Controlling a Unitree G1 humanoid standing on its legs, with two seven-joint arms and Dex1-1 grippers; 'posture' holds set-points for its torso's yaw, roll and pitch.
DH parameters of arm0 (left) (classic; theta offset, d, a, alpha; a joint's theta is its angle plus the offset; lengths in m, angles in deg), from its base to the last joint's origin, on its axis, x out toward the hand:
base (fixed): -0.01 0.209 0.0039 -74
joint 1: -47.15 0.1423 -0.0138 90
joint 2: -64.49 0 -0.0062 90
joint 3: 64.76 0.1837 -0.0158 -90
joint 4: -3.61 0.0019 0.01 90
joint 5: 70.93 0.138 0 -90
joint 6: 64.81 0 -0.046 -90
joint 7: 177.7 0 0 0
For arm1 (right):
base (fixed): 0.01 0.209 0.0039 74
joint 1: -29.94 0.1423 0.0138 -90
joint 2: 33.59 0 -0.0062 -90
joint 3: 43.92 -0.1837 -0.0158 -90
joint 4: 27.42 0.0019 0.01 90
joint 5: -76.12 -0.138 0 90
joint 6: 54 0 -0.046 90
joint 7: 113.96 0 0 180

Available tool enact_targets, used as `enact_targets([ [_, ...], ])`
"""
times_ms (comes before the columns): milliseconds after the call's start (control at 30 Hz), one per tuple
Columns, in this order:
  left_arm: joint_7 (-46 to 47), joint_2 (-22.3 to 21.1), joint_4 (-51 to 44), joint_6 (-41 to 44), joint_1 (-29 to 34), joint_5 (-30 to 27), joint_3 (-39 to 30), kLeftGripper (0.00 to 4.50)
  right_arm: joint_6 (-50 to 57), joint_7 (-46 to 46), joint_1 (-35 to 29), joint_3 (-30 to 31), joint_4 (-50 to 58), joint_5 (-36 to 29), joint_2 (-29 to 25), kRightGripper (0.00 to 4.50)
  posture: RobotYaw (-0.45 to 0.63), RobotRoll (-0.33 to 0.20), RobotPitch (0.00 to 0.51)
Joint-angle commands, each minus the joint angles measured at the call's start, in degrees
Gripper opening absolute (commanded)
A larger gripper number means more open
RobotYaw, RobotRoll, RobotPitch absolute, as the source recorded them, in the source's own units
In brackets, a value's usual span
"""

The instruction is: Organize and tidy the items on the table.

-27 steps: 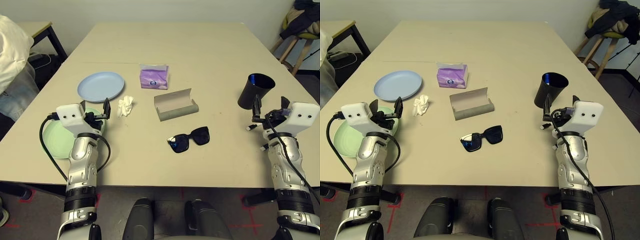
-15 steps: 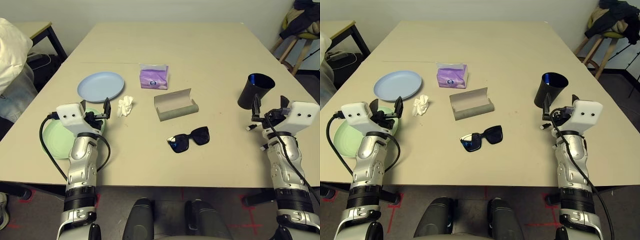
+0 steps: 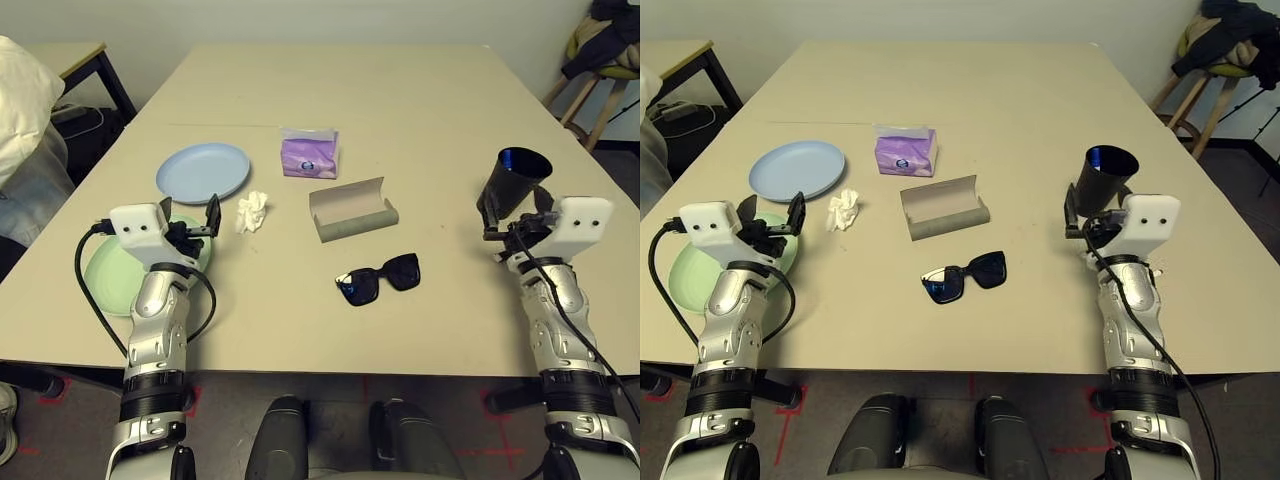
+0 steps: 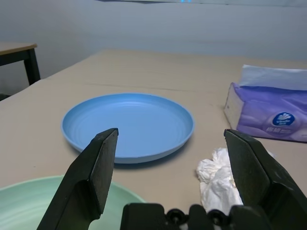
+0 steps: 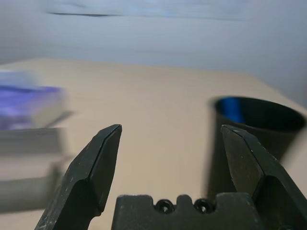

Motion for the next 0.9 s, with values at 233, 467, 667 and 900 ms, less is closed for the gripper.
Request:
enact_targets([
  [233, -3.1, -0.8, -1.9, 1.3, 1.0, 0.2, 1.8, 4.50, -0.3, -24.5, -1.8, 4.0, 1.6, -8.1, -6.6, 4.48, 0.21, 0.000, 0.061],
  [467, -3.7, -0.7, -3.5, 1.8, 2.0, 0.1, 2.5, 4.50, 0.3, -37.5, -0.2, 7.3, 1.0, -9.2, -11.3, 4.48, 0.22, 0.000, 0.048],
  [667, -4.4, -1.6, -4.3, 2.5, 2.2, -0.3, 2.0, 4.50, 0.1, -44.3, 0.7, 8.6, -0.3, -9.3, -12.5, 4.48, 0.23, 0.000, 0.040],
  [900, -5.5, -5.4, -7.0, 9.4, 2.7, -0.3, 2.8, 4.50, 1.8, -50.1, -0.9, 9.8, 0.0, -9.7, -13.7, 4.48, 0.24, 0.000, 0.033],
])
